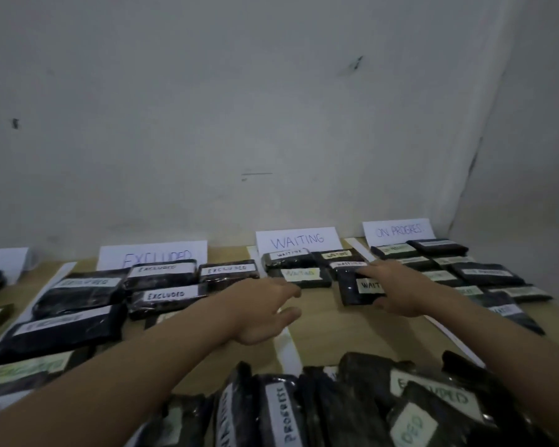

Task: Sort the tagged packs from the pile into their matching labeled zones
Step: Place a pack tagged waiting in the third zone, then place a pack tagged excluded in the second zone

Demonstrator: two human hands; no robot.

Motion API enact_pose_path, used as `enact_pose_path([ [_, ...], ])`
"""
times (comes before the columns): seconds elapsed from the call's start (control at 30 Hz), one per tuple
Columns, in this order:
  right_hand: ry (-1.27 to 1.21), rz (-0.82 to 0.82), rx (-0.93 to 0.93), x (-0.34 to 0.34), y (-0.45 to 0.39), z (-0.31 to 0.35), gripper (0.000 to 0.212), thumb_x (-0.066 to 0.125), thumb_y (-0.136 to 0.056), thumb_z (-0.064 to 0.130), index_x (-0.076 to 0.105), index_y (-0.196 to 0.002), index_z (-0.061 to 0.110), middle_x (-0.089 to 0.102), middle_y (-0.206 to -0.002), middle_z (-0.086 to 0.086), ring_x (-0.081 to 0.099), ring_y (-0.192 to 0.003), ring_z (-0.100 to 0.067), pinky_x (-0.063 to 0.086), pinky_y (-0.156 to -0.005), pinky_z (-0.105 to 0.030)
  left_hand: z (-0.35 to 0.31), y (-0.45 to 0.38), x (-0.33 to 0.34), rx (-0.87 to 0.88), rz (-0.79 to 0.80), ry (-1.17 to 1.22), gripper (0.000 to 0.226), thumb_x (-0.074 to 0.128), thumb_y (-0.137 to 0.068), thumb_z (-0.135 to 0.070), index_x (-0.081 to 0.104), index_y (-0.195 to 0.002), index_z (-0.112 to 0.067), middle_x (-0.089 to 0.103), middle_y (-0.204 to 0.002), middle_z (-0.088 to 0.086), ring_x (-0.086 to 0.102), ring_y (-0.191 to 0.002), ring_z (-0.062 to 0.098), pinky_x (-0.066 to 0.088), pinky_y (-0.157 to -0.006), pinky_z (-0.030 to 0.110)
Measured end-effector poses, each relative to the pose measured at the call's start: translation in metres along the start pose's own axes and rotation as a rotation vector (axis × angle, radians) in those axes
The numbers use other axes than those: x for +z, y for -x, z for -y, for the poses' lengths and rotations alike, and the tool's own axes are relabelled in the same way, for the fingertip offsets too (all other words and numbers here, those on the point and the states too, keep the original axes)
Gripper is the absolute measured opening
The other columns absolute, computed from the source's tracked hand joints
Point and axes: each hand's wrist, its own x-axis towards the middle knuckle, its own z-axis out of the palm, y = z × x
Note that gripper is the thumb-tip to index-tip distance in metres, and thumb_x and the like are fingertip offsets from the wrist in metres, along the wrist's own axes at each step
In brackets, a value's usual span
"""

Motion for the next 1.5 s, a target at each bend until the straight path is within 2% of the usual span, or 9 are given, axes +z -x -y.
enact_pose_path([
  [0.23, -0.059, 0.13, -0.064, 0.021, -0.032, -0.031, 0.066, 0.062, -0.086, 0.021, 0.03, -0.144, 0.017, 0.031, -0.146, -0.008, 0.028, -0.135, -0.023, 0.027, -0.108, -0.032, -0.007, -0.045, 0.013, 0.032, 0.081, 0.027, 0.047, 0.029, -0.098, -0.043, 0.034, -0.139, -0.021, 0.038, -0.144, -0.002, 0.041, -0.127, 0.017, 0.034, -0.106, 0.035],
  [0.6, -0.182, 0.092, -0.104, 0.031, -0.039, -0.037, 0.064, 0.06, -0.086, 0.014, 0.032, -0.143, 0.023, 0.031, -0.138, -0.002, 0.031, -0.13, -0.021, 0.033, -0.107, -0.038, -0.015, -0.052, 0.017, 0.034, 0.1, 0.037, 0.045, 0.029, -0.098, -0.041, 0.033, -0.138, -0.021, 0.041, -0.139, -0.001, 0.044, -0.123, 0.016, 0.036, -0.103, 0.034],
  [0.77, -0.286, 0.019, -0.254, 0.016, -0.003, -0.017, 0.039, 0.058, -0.089, 0.021, 0.054, -0.127, 0.023, 0.05, -0.125, 0.001, 0.046, -0.118, -0.015, 0.038, -0.101, -0.031, -0.022, -0.036, 0.015, 0.049, 0.05, 0.062, 0.04, 0.031, -0.099, -0.038, 0.036, -0.135, -0.022, 0.045, -0.135, -0.004, 0.046, -0.116, 0.011, 0.034, -0.09, 0.022],
  [0.9, -0.373, 0.127, -0.347, -0.004, 0.038, 0.011, 0.031, 0.055, -0.091, 0.031, 0.059, -0.122, 0.025, 0.06, -0.116, 0.006, 0.056, -0.103, -0.005, 0.046, -0.087, -0.02, -0.031, -0.017, 0.015, 0.056, 0.017, 0.04, 0.04, 0.031, -0.099, -0.038, 0.037, -0.135, -0.023, 0.045, -0.136, -0.007, 0.046, -0.116, 0.01, 0.032, -0.087, 0.02],
  [1.03, -0.371, 0.323, -0.364, -0.017, 0.065, 0.031, 0.034, 0.056, -0.089, 0.039, 0.058, -0.122, 0.03, 0.064, -0.116, 0.006, 0.058, -0.103, -0.008, 0.046, -0.091, -0.025, -0.039, 0.001, 0.013, 0.06, -0.001, 0.036, 0.041, 0.032, -0.098, -0.04, 0.037, -0.136, -0.025, 0.045, -0.135, -0.007, 0.044, -0.119, 0.01, 0.036, -0.097, 0.026],
  [1.17, -0.361, 0.306, -0.328, -0.022, 0.075, 0.041, 0.04, 0.065, -0.085, 0.033, 0.056, -0.123, 0.031, 0.062, -0.111, 0.003, 0.058, -0.1, -0.013, 0.045, -0.087, -0.025, -0.049, 0.014, 0.01, 0.055, -0.014, 0.062, 0.042, 0.033, -0.098, -0.04, 0.037, -0.137, -0.025, 0.045, -0.136, -0.008, 0.042, -0.122, 0.008, 0.034, -0.098, 0.024],
  [1.27, -0.476, 0.17, -0.294, -0.028, 0.075, 0.041, 0.042, 0.071, -0.08, 0.023, 0.059, -0.119, 0.03, 0.063, -0.108, 0.004, 0.061, -0.095, -0.012, 0.049, -0.087, -0.027, -0.058, 0.019, 0.008, -0.006, -0.079, 0.27, 0.039, 0.044, -0.095, -0.038, 0.043, -0.132, -0.024, 0.053, -0.128, -0.005, 0.049, -0.116, 0.009, 0.039, -0.093, 0.022],
  [1.4, -0.711, -0.086, -0.294, -0.045, 0.075, 0.043, 0.047, 0.078, -0.071, 0.01, 0.061, -0.113, 0.023, 0.067, -0.103, 0.002, 0.065, -0.094, -0.011, 0.052, -0.088, -0.027, -0.068, 0.02, 0.001, -0.152, -0.276, 0.846, 0.035, 0.058, -0.089, -0.03, 0.053, -0.122, -0.02, 0.062, -0.107, -0.001, 0.063, -0.095, 0.015, 0.052, -0.077, 0.027],
  [1.5, -0.829, -0.233, -0.323, -0.057, 0.08, 0.049, 0.049, 0.079, -0.07, 0.005, 0.059, -0.113, 0.02, 0.068, -0.106, 0.0, 0.064, -0.1, -0.008, 0.051, -0.092, -0.026, -0.066, 0.025, -0.012, -0.179, -0.421, 1.073, 0.023, 0.058, -0.089, -0.014, 0.061, -0.112, -0.01, 0.066, -0.103, 0.008, 0.066, -0.093, 0.022, 0.055, -0.079, 0.029],
])
